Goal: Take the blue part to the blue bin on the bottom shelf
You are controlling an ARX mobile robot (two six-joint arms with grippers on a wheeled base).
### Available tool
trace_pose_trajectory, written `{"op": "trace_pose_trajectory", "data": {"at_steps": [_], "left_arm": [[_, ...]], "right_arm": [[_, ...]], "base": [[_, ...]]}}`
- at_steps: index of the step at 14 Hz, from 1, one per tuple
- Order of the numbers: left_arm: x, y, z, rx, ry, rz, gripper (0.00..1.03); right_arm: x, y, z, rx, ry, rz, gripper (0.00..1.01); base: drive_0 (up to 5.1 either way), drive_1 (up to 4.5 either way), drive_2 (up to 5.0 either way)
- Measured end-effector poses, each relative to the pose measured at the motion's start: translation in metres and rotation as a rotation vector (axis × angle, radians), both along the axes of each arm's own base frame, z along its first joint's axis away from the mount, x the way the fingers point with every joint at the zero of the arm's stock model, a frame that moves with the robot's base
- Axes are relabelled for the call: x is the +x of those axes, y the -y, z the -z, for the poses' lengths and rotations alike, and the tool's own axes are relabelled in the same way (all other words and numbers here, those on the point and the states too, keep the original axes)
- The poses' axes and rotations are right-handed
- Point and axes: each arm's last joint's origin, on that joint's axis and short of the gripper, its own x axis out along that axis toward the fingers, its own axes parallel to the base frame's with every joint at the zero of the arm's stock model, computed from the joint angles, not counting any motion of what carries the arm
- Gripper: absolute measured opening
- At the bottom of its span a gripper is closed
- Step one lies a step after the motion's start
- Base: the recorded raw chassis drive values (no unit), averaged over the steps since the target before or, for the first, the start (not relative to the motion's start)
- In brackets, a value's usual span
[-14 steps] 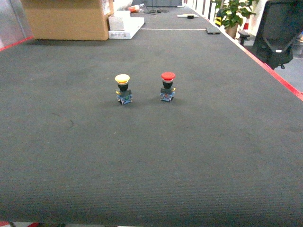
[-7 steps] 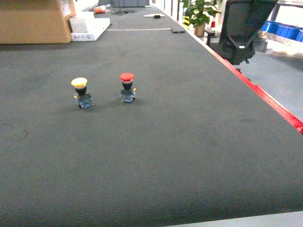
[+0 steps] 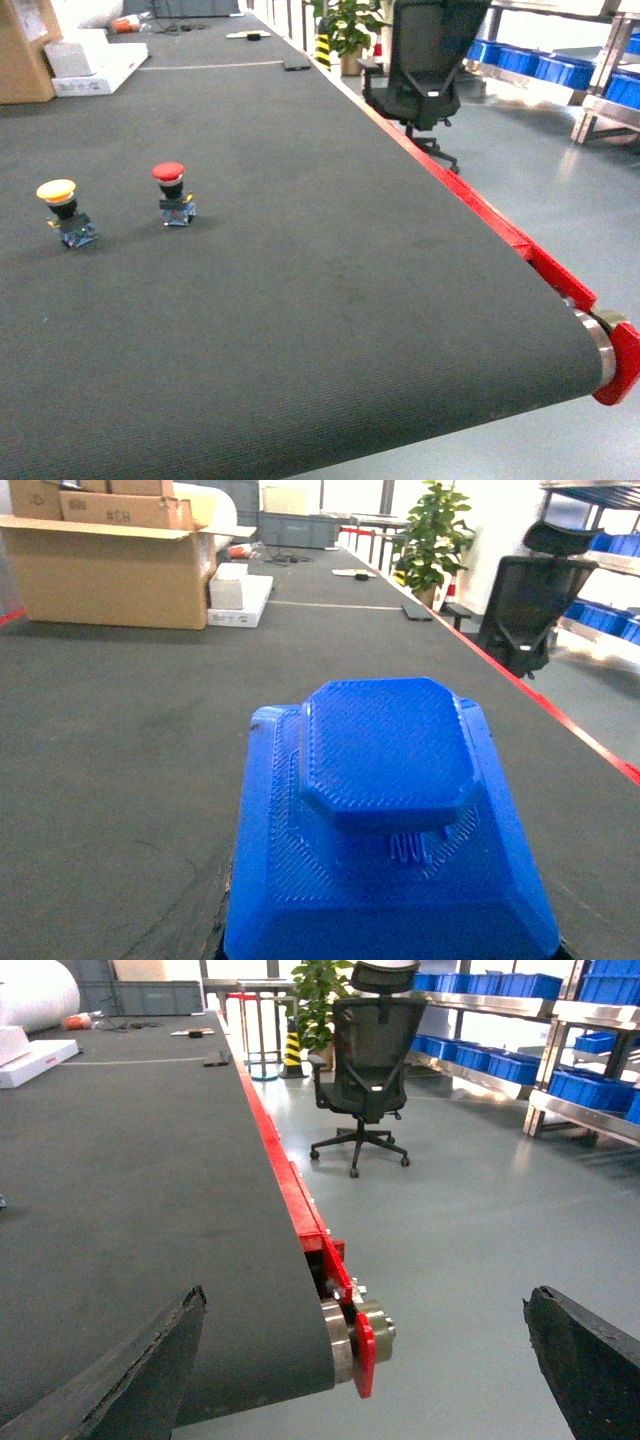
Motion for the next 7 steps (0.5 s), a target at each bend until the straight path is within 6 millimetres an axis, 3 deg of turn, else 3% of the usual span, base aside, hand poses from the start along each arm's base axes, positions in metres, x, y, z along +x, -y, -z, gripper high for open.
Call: {"op": "trace_pose_trajectory", "data": {"at_steps": [7], "left_arm": [[0.0, 0.0, 0.0, 0.0, 0.0, 0.0, 0.44]], "right_arm": [[0.0, 0.0, 0.0, 0.0, 0.0, 0.0, 0.98]], "base": [[-1.6, -1.57, -1.6]]}}
